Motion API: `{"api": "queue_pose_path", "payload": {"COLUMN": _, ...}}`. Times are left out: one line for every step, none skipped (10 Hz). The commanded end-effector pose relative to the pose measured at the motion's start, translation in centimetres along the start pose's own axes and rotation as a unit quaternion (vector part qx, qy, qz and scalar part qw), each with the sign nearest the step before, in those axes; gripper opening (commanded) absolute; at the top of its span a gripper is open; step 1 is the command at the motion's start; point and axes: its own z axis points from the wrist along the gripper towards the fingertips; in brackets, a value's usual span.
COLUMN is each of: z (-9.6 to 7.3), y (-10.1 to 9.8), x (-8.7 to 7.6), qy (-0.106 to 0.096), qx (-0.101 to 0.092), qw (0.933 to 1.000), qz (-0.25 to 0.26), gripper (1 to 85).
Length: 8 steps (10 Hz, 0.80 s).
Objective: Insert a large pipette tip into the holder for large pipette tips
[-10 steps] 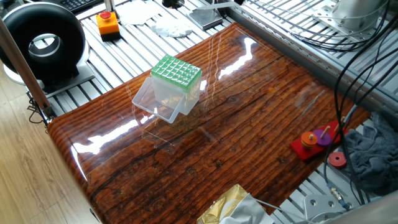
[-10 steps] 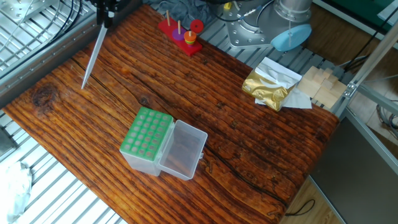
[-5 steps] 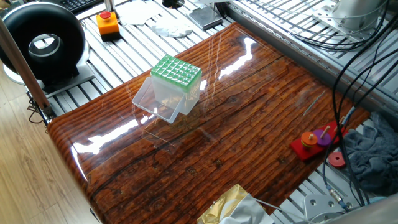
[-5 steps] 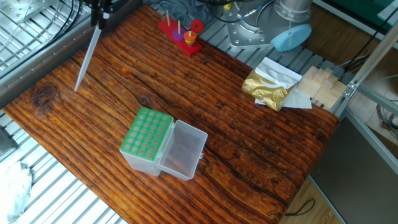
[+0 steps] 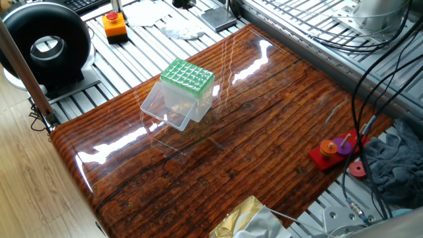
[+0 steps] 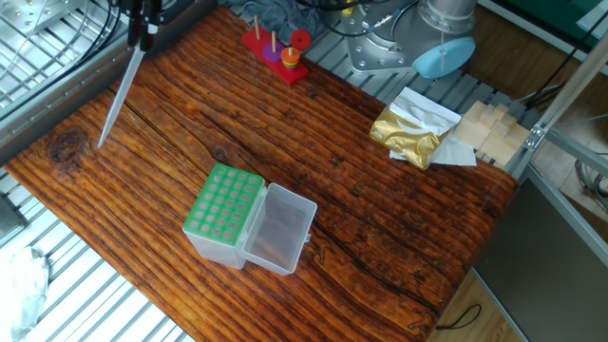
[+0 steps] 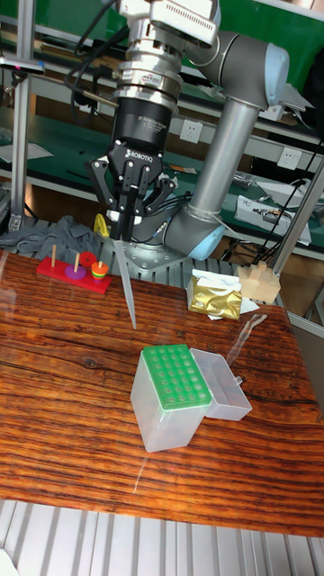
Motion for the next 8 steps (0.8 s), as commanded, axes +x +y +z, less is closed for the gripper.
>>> {"api": "queue_pose_path", "payload": {"z": -0.2, "y": 0.9, "x": 0.2, "qy": 0.003, "qx": -0.017, "qw": 0.9998, "qz": 0.012, "gripper": 1.0}}
{"api": "queue_pose_path", "payload": {"z": -0.1, "y": 1.1, "x": -0.1, "qy": 0.011, "qx": -0.016, "qw": 0.9997, "qz": 0.016, "gripper": 1.0}}
{"api": "queue_pose_path", "payload": {"z": -0.1, "y": 1.4, "x": -1.0, "qy": 0.017, "qx": -0.014, "qw": 0.9996, "qz": 0.018, "gripper": 1.0}}
{"api": "queue_pose_path", "payload": {"z": -0.1, "y": 2.1, "x": -1.8, "qy": 0.021, "qx": -0.016, "qw": 0.9994, "qz": 0.022, "gripper": 1.0}}
{"api": "queue_pose_path", "payload": {"z": -0.1, "y": 2.4, "x": -2.5, "qy": 0.025, "qx": -0.015, "qw": 0.9993, "qz": 0.022, "gripper": 1.0}}
{"api": "queue_pose_path", "payload": {"z": 0.2, "y": 2.6, "x": -3.3, "qy": 0.028, "qx": -0.014, "qw": 0.9992, "qz": 0.023, "gripper": 1.0}}
{"api": "queue_pose_path", "payload": {"z": 0.7, "y": 3.0, "x": -4.0, "qy": 0.028, "qx": -0.016, "qw": 0.9992, "qz": 0.023, "gripper": 1.0}}
{"api": "queue_pose_path", "payload": {"z": 1.2, "y": 3.6, "x": -4.7, "qy": 0.03, "qx": -0.015, "qw": 0.9991, "qz": 0.026, "gripper": 1.0}}
